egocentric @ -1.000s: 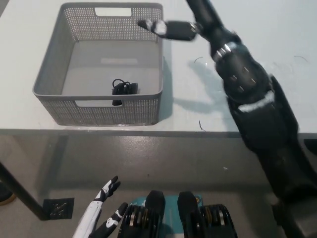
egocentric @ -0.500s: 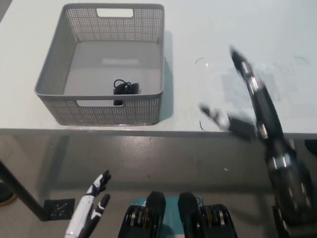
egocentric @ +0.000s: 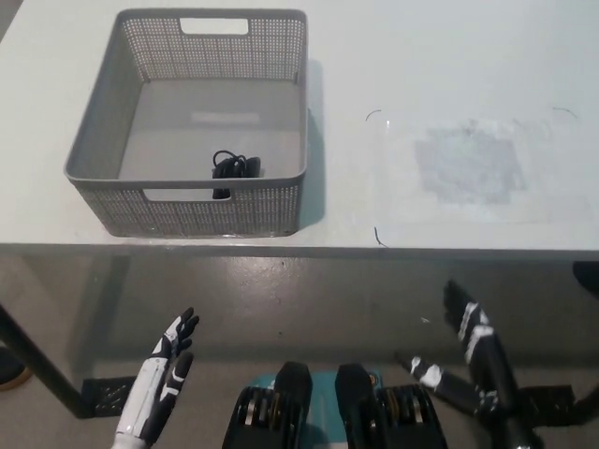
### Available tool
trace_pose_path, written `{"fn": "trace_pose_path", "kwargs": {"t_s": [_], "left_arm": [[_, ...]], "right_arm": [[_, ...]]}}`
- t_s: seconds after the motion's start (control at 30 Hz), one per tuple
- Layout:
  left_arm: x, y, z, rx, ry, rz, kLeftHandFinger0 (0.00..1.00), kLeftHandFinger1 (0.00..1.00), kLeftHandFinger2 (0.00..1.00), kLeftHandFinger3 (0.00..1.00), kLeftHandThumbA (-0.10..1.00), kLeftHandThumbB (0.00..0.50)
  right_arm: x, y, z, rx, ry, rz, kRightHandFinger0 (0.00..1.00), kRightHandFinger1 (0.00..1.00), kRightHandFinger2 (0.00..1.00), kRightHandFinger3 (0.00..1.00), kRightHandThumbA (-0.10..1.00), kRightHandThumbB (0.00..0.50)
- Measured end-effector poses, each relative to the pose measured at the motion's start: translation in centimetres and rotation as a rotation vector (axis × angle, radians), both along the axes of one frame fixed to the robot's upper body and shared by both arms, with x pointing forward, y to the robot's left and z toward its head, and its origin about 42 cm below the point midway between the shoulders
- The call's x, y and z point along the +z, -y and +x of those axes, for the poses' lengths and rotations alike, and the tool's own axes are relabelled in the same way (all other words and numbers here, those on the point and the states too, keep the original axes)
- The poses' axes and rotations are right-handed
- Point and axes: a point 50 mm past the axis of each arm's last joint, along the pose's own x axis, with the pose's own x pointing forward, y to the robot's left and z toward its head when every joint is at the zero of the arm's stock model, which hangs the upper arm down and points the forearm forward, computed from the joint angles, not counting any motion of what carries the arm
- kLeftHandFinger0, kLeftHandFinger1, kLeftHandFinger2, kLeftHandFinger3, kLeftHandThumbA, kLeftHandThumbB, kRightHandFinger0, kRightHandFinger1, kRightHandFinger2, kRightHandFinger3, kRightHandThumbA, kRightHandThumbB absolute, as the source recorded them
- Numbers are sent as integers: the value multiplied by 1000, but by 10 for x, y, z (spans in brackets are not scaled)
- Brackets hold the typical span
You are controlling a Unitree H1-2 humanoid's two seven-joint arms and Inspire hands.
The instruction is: Use the right hand to pick up a webcam and put it into a container on the left side
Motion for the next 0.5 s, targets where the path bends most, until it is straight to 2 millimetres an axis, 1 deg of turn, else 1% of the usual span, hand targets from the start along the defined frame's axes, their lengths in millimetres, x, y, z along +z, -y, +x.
{"fn": "trace_pose_path", "kwargs": {"t_s": [0.03,0.07,0.17,0.2,0.27,0.33,0.37,0.43,0.47,0.5], "left_arm": [[0,0,0,1,-1,-3,1000,1000,1000,1000,1000,196],[-1,0,-1,2,-3,-10,1000,1000,1000,1000,1000,211],[-4,2,-6,6,-14,-24,1000,1000,1000,1000,1000,206],[-6,2,-9,7,-21,-29,1000,1000,1000,1000,1000,208],[-10,3,-15,9,-36,-36,1000,1000,1000,1000,1000,201],[-16,3,-25,14,-61,-42,1000,1000,1000,1000,1000,192],[-18,3,-28,16,-69,-43,1000,1000,1000,1000,1000,196],[-20,3,-32,17,-78,-44,1000,1000,1000,1000,1000,192],[-21,3,-33,18,-82,-46,1000,1000,1000,1000,1000,192],[-21,3,-33,18,-82,-48,1000,1000,1000,1000,1000,188]], "right_arm": [[-3,-2,-2,1,-9,17,1000,1000,1000,1000,1000,99],[-9,-5,-4,2,-23,44,1000,1000,1000,1000,1000,97],[-19,-8,-10,8,-43,85,1000,1000,1000,1000,1000,86],[-21,-8,-12,9,-50,95,1000,1000,1000,1000,1000,98],[-27,-7,-16,10,-64,104,1000,1000,1000,1000,1000,87],[-37,-6,-24,8,-89,113,1000,1000,1000,1000,1000,81],[-40,-5,-27,7,-96,115,1000,1000,1000,1000,1000,67],[-44,-4,-32,6,-108,117,1000,1000,1000,1000,1000,74],[-45,-3,-34,6,-112,121,1000,1000,1000,1000,1000,91],[-46,-2,-35,7,-113,123,1000,1000,1000,1000,1000,90]]}}
